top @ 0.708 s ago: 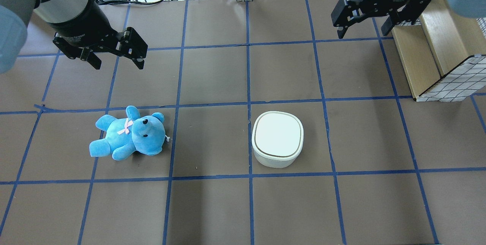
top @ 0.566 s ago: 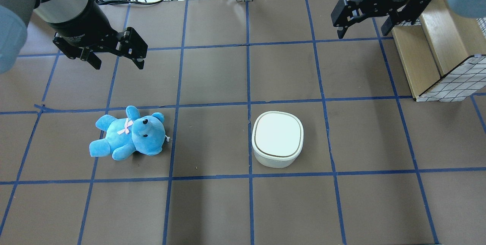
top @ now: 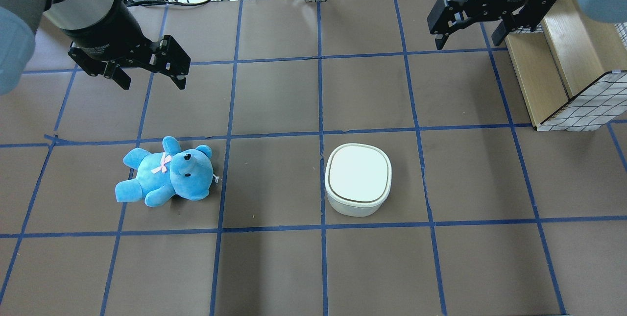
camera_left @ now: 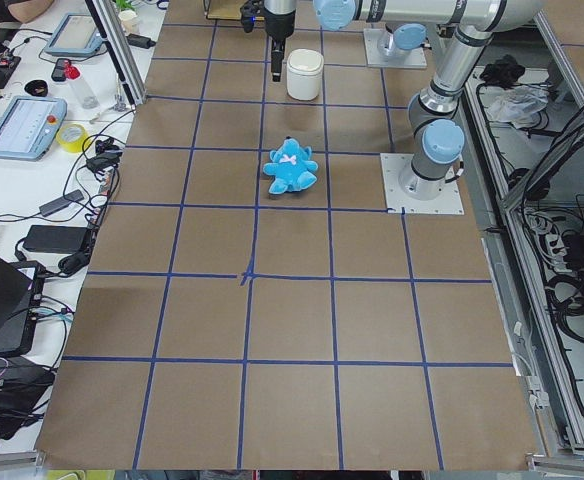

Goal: Open trash can with right arm

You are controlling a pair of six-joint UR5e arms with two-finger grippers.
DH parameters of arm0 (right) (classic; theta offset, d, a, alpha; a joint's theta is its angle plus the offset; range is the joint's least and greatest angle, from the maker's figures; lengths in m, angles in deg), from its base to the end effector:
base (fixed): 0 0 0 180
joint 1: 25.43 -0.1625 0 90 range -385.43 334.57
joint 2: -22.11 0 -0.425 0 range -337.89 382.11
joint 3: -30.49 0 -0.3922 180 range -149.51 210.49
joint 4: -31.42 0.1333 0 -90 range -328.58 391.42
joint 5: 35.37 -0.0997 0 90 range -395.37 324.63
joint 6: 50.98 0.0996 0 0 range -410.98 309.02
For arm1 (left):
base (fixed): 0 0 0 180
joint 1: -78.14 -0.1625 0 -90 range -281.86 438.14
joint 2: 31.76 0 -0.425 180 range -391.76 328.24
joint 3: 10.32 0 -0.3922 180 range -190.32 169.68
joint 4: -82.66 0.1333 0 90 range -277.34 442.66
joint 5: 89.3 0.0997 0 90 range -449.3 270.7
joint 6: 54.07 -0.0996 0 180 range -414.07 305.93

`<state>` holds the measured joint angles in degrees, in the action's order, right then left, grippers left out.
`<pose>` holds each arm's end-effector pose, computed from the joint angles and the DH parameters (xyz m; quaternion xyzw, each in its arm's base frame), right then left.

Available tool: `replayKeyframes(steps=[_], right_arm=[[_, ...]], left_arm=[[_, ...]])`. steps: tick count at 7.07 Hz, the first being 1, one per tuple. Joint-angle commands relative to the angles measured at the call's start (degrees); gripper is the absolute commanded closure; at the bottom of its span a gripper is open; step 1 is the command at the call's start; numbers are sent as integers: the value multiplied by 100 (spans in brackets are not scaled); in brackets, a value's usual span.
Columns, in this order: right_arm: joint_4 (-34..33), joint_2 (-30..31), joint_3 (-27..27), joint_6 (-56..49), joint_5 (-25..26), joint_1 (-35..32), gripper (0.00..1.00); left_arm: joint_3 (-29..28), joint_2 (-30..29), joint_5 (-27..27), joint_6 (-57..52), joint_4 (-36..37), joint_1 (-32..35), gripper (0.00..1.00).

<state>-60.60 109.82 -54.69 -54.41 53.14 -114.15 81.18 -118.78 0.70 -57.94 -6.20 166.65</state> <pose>0.1243 -0.5190 0.5131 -0.0193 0.9989 -0.0402 0.0114 -0.1209 -0.4774 0.5021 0.0208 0.9995 -0.0228 0.0011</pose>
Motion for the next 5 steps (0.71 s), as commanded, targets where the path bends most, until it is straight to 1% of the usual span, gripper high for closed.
replayKeyframes(steps=[1,5], right_arm=[[0,0,-7,0,9,4,0],[211,0,1,9,52,4,0]], left_arm=[[0,0,0,0,0,0,0],[0,0,0,0,0,0,0]])
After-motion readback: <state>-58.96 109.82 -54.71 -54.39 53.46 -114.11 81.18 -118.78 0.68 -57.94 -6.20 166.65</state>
